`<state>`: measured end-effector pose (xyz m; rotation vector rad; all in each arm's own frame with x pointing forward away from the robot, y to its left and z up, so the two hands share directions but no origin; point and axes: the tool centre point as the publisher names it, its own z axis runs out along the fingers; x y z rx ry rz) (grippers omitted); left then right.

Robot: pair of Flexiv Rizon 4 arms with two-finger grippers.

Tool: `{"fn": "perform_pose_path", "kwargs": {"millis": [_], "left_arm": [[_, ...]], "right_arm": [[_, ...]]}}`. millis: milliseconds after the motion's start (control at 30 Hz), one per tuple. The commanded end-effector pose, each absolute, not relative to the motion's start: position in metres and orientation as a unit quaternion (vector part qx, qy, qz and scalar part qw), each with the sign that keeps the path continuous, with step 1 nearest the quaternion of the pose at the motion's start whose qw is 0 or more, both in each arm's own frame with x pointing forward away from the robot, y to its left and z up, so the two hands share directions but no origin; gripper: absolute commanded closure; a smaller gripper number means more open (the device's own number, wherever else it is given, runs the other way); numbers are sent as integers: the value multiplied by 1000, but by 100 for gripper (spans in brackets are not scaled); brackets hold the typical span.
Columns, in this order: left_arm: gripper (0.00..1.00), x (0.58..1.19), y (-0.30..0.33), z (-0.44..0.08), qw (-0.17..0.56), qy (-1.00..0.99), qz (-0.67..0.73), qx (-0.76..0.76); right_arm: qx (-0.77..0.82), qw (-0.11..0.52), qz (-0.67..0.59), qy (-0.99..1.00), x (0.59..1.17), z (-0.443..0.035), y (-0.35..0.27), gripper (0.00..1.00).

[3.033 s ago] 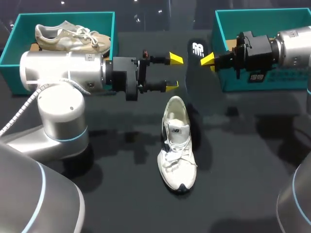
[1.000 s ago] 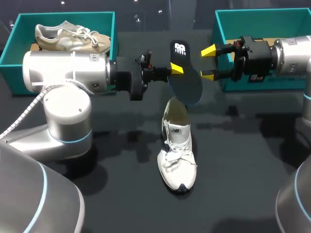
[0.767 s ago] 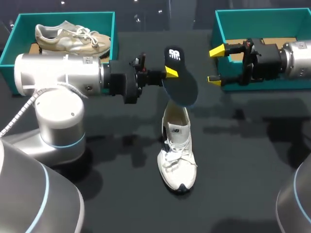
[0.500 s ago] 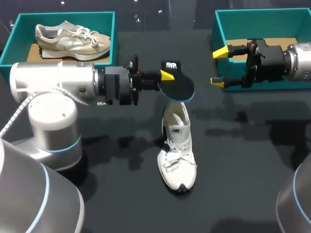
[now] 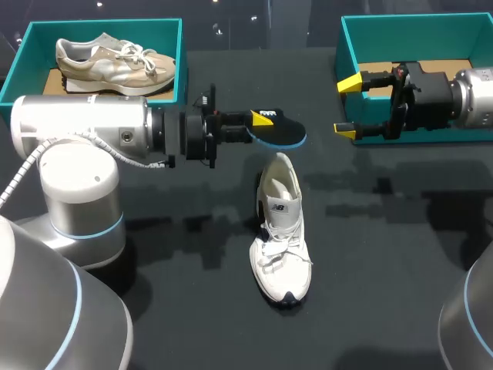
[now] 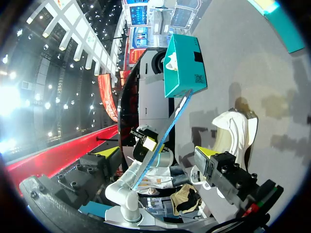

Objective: Take the shoe out of the shoebox, open the shoe tongue, remove and reinsert the insole, then place the shoe into the shoebox

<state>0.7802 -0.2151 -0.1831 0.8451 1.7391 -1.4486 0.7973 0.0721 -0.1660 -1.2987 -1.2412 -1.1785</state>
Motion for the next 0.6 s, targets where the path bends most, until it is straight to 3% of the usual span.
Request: {"fn": "perform_pose_path", "kwargs": {"millis": [33,200,600], "left_arm": [[100,768,-207,-169,294,719,-585,231],[100,768,-205,-155,102,727,-674,81],[100,768,-205,-155,102,727,-674,81]], "right_arm": [[-532,476,-482,-508,796,-166,73,0],[-532,476,-482,-508,796,-166,73,0],[-532,476,-482,-508,796,-166,73,0]]}}
